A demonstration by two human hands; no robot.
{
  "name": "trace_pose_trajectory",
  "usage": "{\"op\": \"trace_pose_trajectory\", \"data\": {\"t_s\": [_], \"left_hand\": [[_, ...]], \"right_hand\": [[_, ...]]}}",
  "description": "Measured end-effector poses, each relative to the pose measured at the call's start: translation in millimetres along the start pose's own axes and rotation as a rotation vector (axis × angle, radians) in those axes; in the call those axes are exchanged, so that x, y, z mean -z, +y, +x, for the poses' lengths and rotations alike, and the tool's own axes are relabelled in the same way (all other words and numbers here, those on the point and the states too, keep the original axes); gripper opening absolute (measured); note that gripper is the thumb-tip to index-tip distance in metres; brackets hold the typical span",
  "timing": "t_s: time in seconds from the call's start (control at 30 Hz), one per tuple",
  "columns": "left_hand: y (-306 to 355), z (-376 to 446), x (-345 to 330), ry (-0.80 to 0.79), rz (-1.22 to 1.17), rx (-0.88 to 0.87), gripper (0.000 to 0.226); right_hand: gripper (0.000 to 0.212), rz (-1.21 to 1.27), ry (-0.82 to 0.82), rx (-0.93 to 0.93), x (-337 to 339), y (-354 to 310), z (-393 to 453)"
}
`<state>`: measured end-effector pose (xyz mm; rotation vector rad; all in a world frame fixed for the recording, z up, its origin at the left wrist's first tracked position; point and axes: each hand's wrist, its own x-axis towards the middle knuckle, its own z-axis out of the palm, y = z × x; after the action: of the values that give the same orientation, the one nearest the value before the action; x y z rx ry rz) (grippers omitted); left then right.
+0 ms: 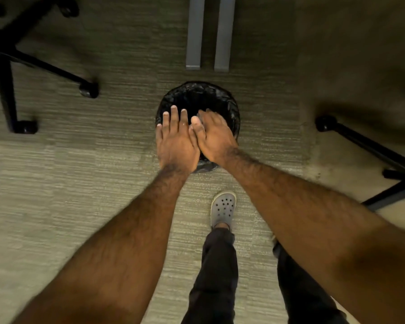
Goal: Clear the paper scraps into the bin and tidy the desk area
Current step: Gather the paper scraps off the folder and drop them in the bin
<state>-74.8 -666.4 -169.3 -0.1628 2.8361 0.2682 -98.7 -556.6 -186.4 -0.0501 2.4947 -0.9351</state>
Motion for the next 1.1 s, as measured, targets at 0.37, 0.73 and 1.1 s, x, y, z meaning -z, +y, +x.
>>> {"op": "trace_pose_trajectory", "data": {"t_s": [0.37, 0.73, 1.1], "left_hand": [[7.8, -23.7, 5.8, -0.010, -0.075, -0.034, 0.053], [70.5, -65.3, 42.8, 0.043, -0.226, -0.178, 0.051], [205.4, -107.1, 79.1, -0.029, -0.354, -0.430, 0.039]], "right_hand": [[0.064, -0.090, 0.001, 0.030, 15.1, 6.2, -28.7], [0.061, 0.051, 0.204, -0.085, 78.4, 20.9, -99.4], [0.056, 0.109, 0.430, -0.249, 168.5, 79.5, -207.3]]}}
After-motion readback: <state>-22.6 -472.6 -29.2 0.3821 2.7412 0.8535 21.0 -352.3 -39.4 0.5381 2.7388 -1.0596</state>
